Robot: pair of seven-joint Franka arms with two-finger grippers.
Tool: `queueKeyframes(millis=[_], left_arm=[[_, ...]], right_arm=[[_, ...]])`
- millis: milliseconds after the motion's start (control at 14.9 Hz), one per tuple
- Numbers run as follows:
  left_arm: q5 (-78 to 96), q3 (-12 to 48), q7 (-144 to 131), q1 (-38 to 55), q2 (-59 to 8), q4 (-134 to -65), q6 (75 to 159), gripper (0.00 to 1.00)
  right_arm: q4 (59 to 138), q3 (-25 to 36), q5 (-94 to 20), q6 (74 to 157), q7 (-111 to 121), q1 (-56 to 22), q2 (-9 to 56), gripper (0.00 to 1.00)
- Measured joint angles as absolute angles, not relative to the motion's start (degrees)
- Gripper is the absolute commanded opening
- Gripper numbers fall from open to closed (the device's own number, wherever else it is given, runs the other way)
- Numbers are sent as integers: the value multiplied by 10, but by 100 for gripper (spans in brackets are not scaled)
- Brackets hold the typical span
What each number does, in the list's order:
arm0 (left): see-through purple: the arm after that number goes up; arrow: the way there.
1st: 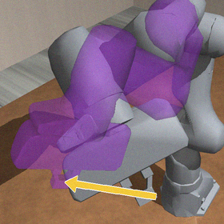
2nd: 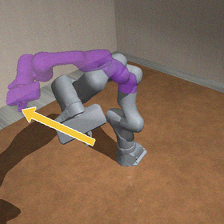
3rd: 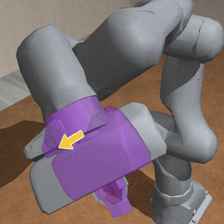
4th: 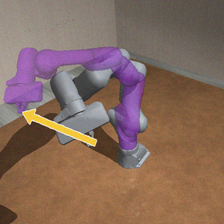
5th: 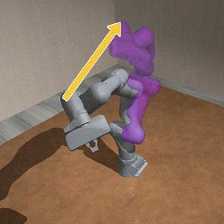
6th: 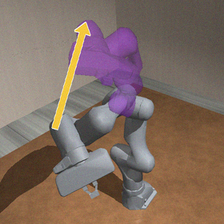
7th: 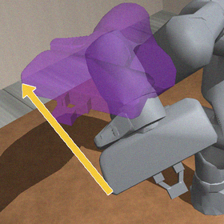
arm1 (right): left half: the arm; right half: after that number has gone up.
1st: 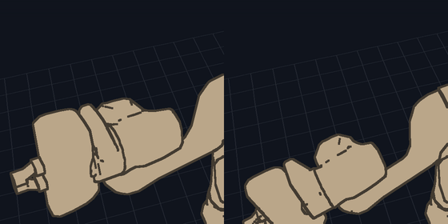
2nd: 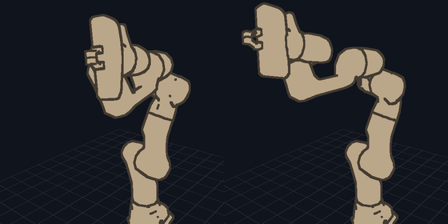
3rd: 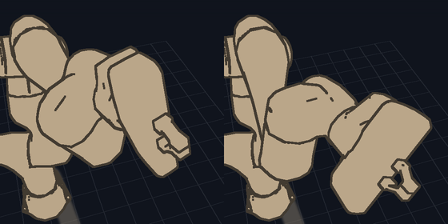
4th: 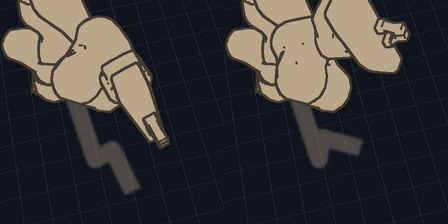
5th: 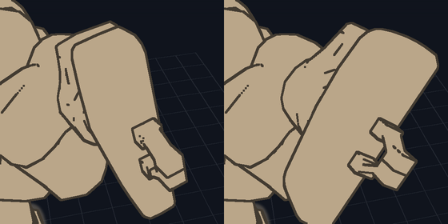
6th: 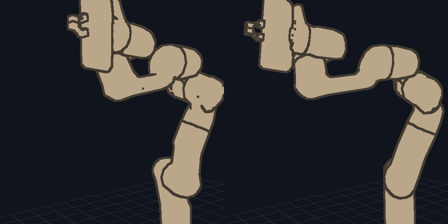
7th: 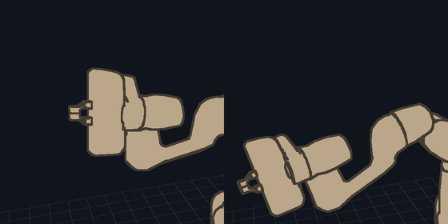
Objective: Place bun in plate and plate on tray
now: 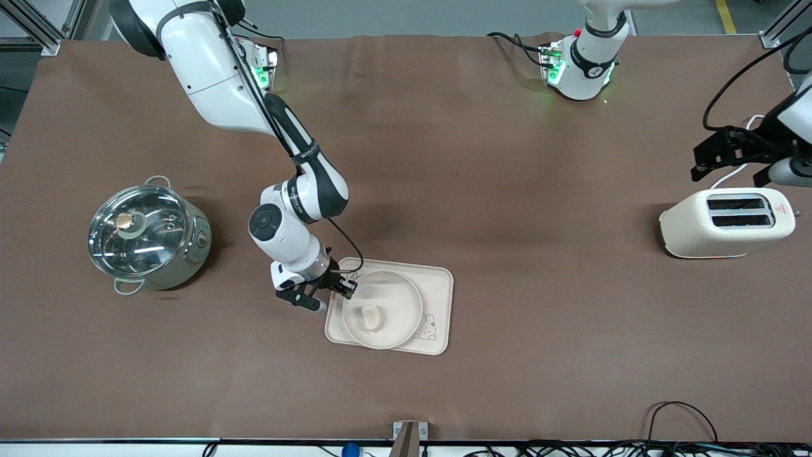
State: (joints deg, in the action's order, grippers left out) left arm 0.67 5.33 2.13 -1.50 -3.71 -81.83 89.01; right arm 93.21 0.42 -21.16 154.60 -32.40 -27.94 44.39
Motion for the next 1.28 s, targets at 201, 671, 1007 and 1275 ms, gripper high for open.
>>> queueKeyframes(millis=[201,671,1007,1275], left_arm=[[7,53,32,-33,-38,-819,890,100],[5,66,32,-25,-38,-819,896,100],[4,68,31,-25,-38,-819,897,100],[4,68,31,-25,-38,-819,897,100]], right_arm=[[932,4,-212,1546,-324,-277,444,61],[931,2,-212,1541,-324,-278,444,100],[924,4,-212,1506,-324,-278,438,100],[915,12,-211,1360,-321,-256,373,100]])
